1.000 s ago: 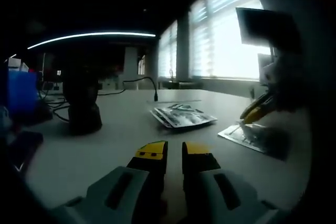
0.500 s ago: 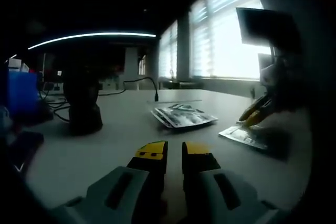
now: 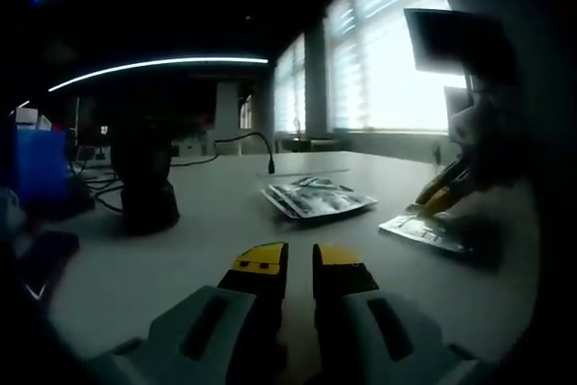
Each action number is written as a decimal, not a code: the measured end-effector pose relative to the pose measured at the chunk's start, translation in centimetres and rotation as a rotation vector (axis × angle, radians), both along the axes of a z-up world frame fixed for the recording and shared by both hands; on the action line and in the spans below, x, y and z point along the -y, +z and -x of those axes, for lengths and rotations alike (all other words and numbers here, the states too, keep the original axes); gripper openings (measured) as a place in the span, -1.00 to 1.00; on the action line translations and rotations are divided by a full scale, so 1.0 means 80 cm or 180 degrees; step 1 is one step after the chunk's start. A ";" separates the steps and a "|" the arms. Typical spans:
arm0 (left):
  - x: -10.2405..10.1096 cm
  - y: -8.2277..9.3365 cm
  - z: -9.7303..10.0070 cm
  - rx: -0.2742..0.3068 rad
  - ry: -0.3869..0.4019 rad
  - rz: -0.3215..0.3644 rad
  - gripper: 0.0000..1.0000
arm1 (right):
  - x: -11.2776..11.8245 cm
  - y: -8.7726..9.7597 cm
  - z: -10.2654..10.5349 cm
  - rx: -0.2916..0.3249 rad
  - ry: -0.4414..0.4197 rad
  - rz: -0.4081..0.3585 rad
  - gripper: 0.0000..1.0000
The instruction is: Clip sheet goods on table flip sheet goods clip sheet goods scan sheet goods put sheet goods back to table
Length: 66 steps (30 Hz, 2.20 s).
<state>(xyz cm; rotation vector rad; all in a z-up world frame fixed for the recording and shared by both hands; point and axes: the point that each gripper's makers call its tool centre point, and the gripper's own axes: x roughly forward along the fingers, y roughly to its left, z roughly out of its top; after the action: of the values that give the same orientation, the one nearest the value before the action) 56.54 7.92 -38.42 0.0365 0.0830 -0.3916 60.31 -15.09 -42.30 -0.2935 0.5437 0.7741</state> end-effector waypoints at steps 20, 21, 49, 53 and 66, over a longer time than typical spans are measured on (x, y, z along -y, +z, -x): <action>0.000 0.000 0.001 0.0013 0.0007 -0.0028 -0.91 | -0.009 0.000 0.014 0.0214 0.0307 0.0179 -0.99; 0.000 0.000 0.001 0.0014 0.0009 -0.0033 -0.91 | -0.010 0.001 0.014 0.0246 0.0336 0.0207 -0.99; 0.001 0.000 0.001 0.0025 -0.0010 -0.0048 -0.91 | -0.012 0.006 0.012 0.0479 0.0387 0.0433 -1.00; 0.002 0.000 0.002 0.0025 -0.0014 -0.0045 -0.91 | -0.011 0.012 0.013 0.0473 0.0355 0.0399 -1.00; 0.002 0.001 0.002 0.0033 -0.0019 -0.0045 -0.91 | -0.009 0.060 0.014 0.0609 0.0189 0.0163 -1.00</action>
<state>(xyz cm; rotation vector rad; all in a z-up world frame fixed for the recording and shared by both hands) 56.41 7.76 -38.37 0.0527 0.0756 -0.3969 59.17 -14.36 -37.49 -0.4281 0.3760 0.7807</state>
